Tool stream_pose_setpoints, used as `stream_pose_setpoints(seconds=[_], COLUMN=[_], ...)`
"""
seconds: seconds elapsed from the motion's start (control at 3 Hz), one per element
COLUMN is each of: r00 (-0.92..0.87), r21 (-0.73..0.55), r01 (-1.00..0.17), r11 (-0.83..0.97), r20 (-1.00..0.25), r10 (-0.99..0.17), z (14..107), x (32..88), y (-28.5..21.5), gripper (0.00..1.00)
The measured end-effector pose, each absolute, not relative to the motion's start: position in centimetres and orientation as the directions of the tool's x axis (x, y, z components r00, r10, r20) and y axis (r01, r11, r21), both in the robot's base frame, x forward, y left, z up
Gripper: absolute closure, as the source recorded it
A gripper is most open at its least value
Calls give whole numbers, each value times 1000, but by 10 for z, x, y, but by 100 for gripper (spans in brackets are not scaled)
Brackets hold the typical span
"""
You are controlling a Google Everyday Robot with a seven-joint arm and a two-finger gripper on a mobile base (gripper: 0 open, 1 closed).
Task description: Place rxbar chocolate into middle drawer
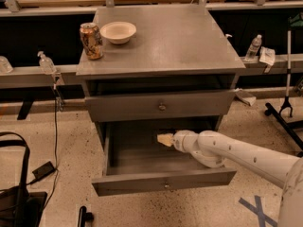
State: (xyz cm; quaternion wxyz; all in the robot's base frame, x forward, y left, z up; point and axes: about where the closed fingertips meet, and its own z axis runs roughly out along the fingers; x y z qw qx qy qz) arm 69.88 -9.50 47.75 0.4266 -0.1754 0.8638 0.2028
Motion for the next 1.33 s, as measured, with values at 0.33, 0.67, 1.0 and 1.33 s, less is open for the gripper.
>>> stream_pose_setpoints(seconds=[0.33,0.67,1.0,1.33], r00=[-575,-575,-575,-573], r21=[200,201,201,210], r01=[-474,-476,-476,-459], r11=[857,856,856,863], r20=[-808,-808,-808,-812], r10=[-129,-130,-130,-108], z=[477,477,477,480], x=[699,699,699,697], y=[-93,-91,-91,-97], gripper=[7,0,0,0])
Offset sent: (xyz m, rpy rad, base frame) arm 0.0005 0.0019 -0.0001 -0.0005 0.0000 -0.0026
